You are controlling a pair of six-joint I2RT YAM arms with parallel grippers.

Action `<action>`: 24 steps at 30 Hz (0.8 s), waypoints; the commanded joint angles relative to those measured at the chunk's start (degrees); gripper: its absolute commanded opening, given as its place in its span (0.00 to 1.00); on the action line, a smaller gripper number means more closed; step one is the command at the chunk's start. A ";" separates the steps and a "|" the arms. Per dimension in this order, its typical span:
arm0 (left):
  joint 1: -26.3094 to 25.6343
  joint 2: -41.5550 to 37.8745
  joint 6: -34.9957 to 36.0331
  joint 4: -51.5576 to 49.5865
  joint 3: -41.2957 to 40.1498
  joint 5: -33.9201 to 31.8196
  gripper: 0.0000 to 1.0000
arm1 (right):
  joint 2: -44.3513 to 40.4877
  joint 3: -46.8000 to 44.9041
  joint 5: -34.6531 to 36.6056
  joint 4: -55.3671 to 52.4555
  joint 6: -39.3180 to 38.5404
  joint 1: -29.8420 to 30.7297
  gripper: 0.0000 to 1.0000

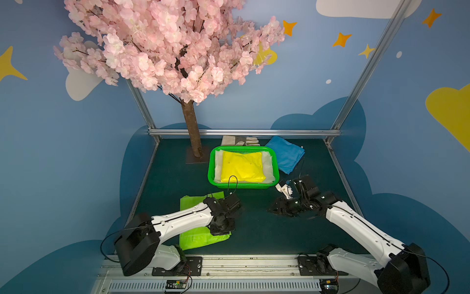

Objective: Put the folded raincoat in the basket
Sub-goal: Move the raincoat to the center of the board.

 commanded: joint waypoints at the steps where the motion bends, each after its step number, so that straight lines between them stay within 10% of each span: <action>1: -4.61 9.65 -1.07 1.93 11.79 -0.31 0.03 | -0.17 -1.16 2.15 3.23 1.96 -0.51 0.50; 6: -9.14 19.08 0.16 0.20 23.53 -1.42 0.06 | 2.82 -2.06 1.24 5.36 2.25 -1.74 0.53; 10: -9.75 18.95 0.96 0.51 23.70 -1.32 0.58 | 7.16 -3.06 -2.16 8.17 -0.07 -2.59 0.55; 13: -9.61 15.06 0.98 -0.41 21.38 -2.96 0.75 | 10.88 -3.45 -5.00 11.59 -0.55 -2.20 0.59; 24: 2.16 -15.38 -3.43 -1.36 -5.69 -6.81 0.73 | 25.57 -0.27 -3.59 19.87 0.23 3.32 0.56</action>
